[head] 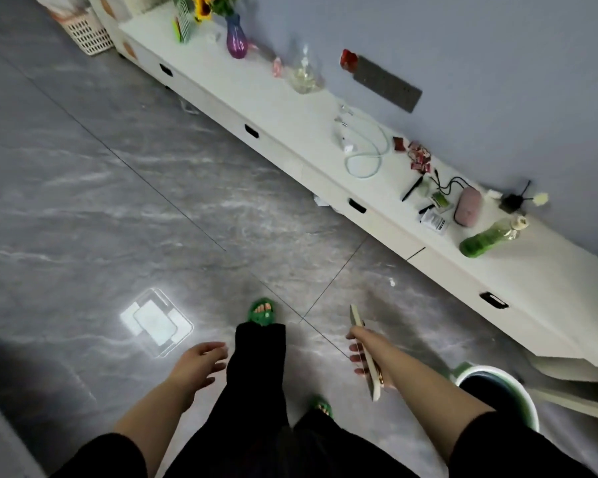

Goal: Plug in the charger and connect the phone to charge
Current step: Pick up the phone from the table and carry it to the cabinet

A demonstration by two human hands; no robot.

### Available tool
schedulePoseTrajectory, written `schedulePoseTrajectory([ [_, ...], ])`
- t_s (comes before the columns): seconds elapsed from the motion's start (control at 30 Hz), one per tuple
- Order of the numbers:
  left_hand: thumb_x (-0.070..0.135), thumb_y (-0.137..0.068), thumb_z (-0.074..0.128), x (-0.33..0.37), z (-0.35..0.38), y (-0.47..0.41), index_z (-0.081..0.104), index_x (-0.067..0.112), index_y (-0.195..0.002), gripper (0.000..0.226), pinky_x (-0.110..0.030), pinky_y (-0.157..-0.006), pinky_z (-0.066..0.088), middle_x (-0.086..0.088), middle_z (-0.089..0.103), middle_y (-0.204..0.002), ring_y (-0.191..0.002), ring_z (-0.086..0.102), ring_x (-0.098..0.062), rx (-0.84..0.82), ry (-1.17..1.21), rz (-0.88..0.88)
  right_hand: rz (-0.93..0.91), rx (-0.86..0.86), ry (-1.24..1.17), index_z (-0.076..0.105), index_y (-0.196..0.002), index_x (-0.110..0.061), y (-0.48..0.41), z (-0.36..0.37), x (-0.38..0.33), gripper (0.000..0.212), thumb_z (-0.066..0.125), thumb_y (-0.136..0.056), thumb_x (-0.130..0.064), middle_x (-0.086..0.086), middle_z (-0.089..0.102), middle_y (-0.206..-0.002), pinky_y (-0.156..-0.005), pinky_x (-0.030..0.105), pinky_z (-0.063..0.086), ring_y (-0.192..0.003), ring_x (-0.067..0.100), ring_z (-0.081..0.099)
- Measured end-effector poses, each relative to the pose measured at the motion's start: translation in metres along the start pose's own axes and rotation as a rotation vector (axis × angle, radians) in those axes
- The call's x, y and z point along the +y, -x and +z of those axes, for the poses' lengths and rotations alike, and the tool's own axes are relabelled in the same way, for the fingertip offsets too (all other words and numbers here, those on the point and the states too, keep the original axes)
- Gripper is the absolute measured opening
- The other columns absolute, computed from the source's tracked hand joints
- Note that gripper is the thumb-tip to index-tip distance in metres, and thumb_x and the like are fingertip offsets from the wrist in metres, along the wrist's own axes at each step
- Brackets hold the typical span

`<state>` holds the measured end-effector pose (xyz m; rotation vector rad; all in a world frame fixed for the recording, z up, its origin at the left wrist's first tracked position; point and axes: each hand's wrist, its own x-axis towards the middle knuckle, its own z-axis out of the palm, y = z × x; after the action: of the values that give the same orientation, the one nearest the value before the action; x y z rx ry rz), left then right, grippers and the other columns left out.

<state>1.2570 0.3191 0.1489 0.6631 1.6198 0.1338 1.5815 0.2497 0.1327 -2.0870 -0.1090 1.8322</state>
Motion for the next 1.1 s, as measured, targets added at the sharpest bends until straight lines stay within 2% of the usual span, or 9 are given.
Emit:
schedulePoseTrajectory([
  [0.23, 0.019, -0.090, 0.061, 0.142, -0.029, -0.076, 0.061, 0.009, -0.117, 0.028, -0.036, -0.084, 0.041, -0.014, 0.066, -0.116, -0.097, 0.063, -0.026, -0.078, -0.106, 0.025, 0.063, 0.049, -0.065, 0.060, -0.098, -0.011, -0.028, 0.008, -0.100, 0.029, 0.064, -0.078, -0.031, 0.012, 0.053, -0.095, -0.071, 0.036, 0.050, -0.081, 0.026, 0.054],
  [0.4, 0.020, -0.090, 0.061, 0.239, -0.033, -0.125, 0.061, 0.011, -0.116, 0.028, -0.037, -0.087, 0.041, -0.012, 0.066, -0.117, -0.109, 0.062, -0.029, -0.131, -0.206, 0.030, 0.106, 0.038, -0.148, 0.060, -0.093, -0.014, -0.048, -0.011, -0.145, 0.019, 0.061, -0.083, -0.030, 0.013, 0.052, -0.101, -0.074, 0.037, 0.046, -0.086, 0.027, 0.053],
  [0.47, 0.021, -0.090, 0.062, 0.274, -0.026, -0.144, 0.061, 0.012, -0.116, 0.027, -0.036, -0.085, 0.042, -0.012, 0.066, -0.117, -0.109, 0.063, -0.028, -0.145, -0.234, 0.036, 0.128, 0.037, -0.164, 0.060, -0.095, -0.016, -0.058, -0.020, -0.160, 0.022, 0.063, -0.081, -0.033, 0.013, 0.052, -0.102, -0.073, 0.036, 0.047, -0.086, 0.026, 0.053],
  [0.6, 0.024, -0.090, 0.061, 0.343, -0.006, -0.181, 0.060, 0.011, -0.117, 0.029, -0.035, -0.084, 0.043, -0.011, 0.066, -0.116, -0.104, 0.063, -0.027, -0.191, -0.278, 0.052, 0.164, 0.092, -0.190, 0.061, -0.097, -0.017, -0.079, -0.034, -0.202, 0.041, 0.069, -0.063, -0.037, 0.011, 0.050, -0.093, -0.064, 0.032, 0.047, -0.077, 0.025, 0.052],
  [0.73, 0.022, -0.090, 0.061, 0.408, 0.013, -0.208, 0.061, 0.012, -0.116, 0.028, -0.036, -0.083, 0.043, -0.011, 0.067, -0.115, -0.103, 0.064, -0.026, -0.192, -0.330, 0.068, 0.139, 0.069, -0.237, 0.061, -0.096, -0.017, -0.106, -0.047, -0.267, 0.042, 0.068, -0.060, -0.038, 0.011, 0.049, -0.094, -0.063, 0.032, 0.047, -0.077, 0.026, 0.051],
  [0.9, 0.017, -0.091, 0.060, 0.486, 0.034, -0.234, 0.061, 0.011, -0.114, 0.025, -0.032, -0.077, 0.041, -0.012, 0.067, -0.113, -0.096, 0.063, -0.026, -0.162, -0.383, 0.057, 0.115, 0.002, -0.234, 0.056, -0.109, -0.012, -0.131, -0.058, -0.367, 0.038, 0.062, -0.079, -0.034, 0.011, 0.048, -0.096, -0.065, 0.031, 0.045, -0.081, 0.023, 0.049],
  [1.0, 0.013, -0.092, 0.057, 0.531, 0.046, -0.254, 0.060, 0.008, -0.112, 0.021, -0.027, -0.067, 0.039, -0.013, 0.064, -0.105, -0.090, 0.060, -0.024, -0.171, -0.394, 0.059, 0.079, -0.003, -0.219, 0.054, -0.107, -0.014, -0.146, -0.058, -0.427, 0.039, 0.062, -0.075, -0.035, 0.010, 0.047, -0.095, -0.064, 0.030, 0.043, -0.080, 0.023, 0.048],
  [1.1, 0.015, -0.094, 0.056, 0.570, 0.056, -0.279, 0.061, 0.008, -0.107, 0.016, -0.026, -0.065, 0.037, -0.013, 0.063, -0.101, -0.088, 0.059, -0.023, -0.181, -0.432, 0.063, 0.039, 0.044, -0.236, 0.054, -0.110, -0.013, -0.164, -0.052, -0.477, 0.032, 0.058, -0.083, -0.030, 0.009, 0.051, -0.094, -0.061, 0.030, 0.045, -0.079, 0.022, 0.051],
])
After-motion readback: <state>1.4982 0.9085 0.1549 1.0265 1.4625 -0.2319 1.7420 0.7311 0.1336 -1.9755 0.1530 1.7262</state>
